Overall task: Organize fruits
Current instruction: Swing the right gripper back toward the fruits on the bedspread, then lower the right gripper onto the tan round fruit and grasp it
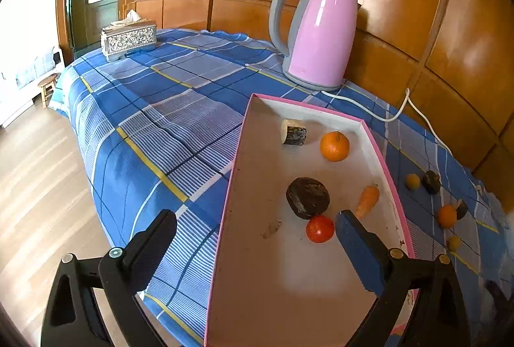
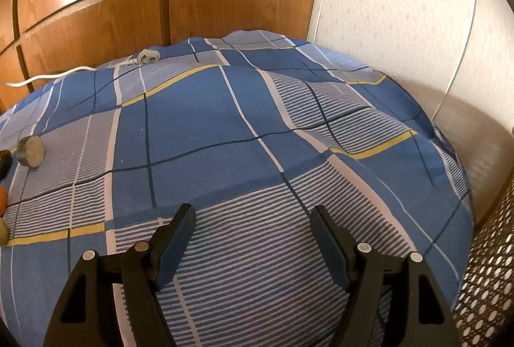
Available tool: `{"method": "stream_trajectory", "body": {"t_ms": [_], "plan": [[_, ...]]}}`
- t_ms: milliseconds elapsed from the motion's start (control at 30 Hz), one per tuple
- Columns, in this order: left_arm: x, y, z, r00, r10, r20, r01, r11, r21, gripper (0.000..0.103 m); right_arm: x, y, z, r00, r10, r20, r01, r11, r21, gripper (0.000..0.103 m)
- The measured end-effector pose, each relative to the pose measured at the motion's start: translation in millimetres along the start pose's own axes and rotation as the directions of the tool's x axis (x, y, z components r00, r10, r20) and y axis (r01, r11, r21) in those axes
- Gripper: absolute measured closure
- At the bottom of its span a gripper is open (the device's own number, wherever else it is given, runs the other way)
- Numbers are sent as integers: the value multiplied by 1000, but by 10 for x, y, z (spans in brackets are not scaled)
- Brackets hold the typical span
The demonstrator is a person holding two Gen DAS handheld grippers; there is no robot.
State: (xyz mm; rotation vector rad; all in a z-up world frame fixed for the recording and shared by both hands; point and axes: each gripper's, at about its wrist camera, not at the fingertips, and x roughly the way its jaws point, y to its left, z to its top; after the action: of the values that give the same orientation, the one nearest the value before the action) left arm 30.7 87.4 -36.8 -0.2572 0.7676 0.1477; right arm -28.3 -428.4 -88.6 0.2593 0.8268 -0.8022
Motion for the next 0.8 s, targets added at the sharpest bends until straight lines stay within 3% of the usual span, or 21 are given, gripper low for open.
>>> {"method": "stream_trajectory", "body": {"t_ms": [233,500,800], "plan": [[9,-9,-12,1000,-2,-5,2,1000,8,3,-195,302,18,991,135,-17,-135,989,-66,28],[11,6,-11,1000,-2,-9,2,1000,4,3,-511,881,-18,956,294,-18,-292,935,-199,28],[-11,73,-5,1000,8,-15,-9,1000,-14,2,-697,1332,31,919,394,-24,-385,881,-274,28]]}}
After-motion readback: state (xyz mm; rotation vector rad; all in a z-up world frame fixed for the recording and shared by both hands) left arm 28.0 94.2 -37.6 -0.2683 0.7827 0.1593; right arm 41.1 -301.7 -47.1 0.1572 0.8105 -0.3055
